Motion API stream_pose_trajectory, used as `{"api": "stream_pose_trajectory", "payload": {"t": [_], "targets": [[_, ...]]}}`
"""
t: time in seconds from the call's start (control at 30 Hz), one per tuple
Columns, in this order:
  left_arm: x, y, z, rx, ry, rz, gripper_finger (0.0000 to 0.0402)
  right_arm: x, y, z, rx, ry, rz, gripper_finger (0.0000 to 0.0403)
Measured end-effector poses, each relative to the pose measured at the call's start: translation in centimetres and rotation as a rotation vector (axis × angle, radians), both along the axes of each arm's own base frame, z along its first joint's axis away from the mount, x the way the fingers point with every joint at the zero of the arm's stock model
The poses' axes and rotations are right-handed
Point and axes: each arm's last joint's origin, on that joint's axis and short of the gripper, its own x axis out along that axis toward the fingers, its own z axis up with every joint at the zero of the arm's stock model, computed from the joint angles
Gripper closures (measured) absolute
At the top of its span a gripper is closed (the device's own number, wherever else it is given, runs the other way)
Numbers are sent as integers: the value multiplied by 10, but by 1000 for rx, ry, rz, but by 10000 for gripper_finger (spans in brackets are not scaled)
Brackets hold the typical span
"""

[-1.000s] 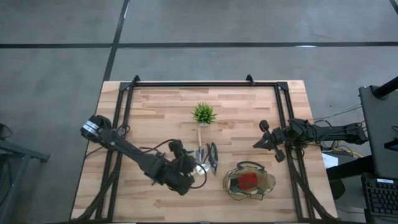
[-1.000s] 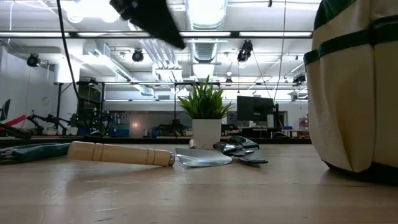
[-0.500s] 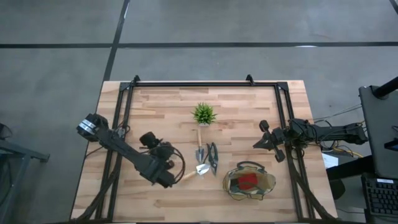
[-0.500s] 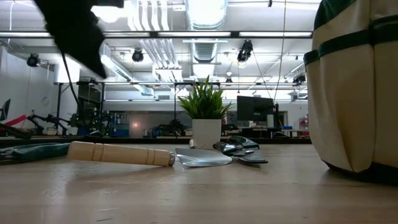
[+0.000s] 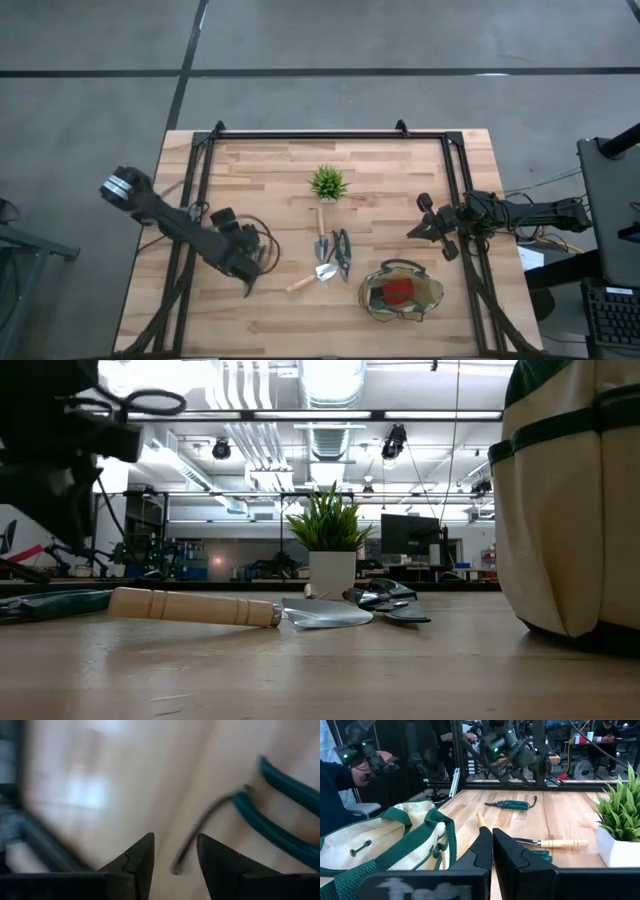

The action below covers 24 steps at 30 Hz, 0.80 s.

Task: Pick & Place Garden tools in Gardening bag
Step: Put the green shear scissors into the green gardening bag

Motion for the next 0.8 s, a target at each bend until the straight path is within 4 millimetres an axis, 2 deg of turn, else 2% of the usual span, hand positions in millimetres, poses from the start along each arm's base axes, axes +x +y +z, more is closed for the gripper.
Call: {"api": "stream_pose_trajectory", "payload": {"t": [0.13, 0.27, 0.47, 0.67, 0.8], "targets": [[-17, 13, 2, -131, -71, -81, 268, 0, 0, 0, 0, 0, 0, 394], [-34, 27, 2, -210, -134, -64, 274, 0, 0, 0, 0, 0, 0, 394], [-53, 40, -10, -352, -218, -61, 284, 0, 0, 0, 0, 0, 0, 394], [-65, 49, -28, -246, -211, -89, 285, 0, 0, 0, 0, 0, 0, 394], [-66, 50, -35, -234, -238, 3, 285, 0, 0, 0, 0, 0, 0, 394]]}}
